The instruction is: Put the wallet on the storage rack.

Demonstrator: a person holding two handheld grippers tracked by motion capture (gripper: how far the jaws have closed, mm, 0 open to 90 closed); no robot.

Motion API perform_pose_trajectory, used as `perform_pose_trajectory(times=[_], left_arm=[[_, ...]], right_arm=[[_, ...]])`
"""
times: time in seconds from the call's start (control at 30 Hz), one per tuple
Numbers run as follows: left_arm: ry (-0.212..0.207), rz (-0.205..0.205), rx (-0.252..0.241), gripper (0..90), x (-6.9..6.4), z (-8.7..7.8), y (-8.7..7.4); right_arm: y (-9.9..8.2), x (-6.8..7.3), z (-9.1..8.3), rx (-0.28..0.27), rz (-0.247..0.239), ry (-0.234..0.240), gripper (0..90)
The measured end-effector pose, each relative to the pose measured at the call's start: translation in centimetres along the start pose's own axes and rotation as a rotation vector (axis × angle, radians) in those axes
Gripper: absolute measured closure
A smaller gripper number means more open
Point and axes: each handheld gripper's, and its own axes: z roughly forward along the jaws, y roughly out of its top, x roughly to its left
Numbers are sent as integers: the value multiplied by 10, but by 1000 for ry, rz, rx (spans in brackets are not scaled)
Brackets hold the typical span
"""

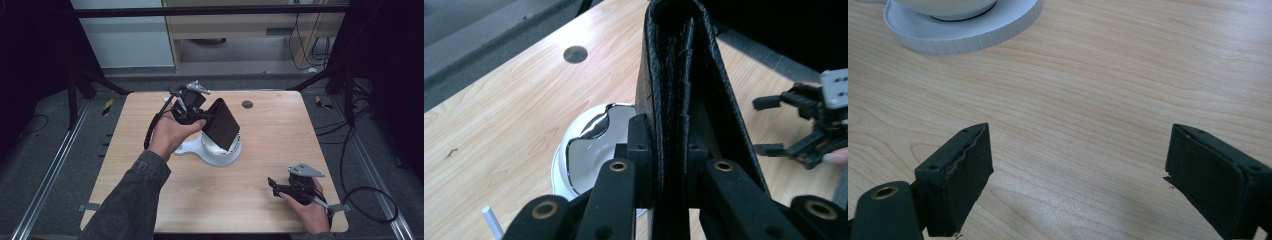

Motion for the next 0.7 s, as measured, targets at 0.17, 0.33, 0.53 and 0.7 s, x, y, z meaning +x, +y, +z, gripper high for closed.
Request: perform_pose_trajectory(times=[0.17, 0.33, 0.53, 0.7], left_arm=[[-2, -10, 5, 805, 3, 7, -4], [12, -34, 12, 805, 12, 11, -10], [3, -53, 21, 805, 16, 19, -15], [-6, -56, 31, 804, 17, 30, -18]], right_arm=[[-1, 0, 1, 9, -4, 4, 118], [-1, 0, 1, 13, -4, 4, 118], [-2, -1, 2, 17, 0, 3, 118], [-3, -1, 3, 24, -2, 5, 118]])
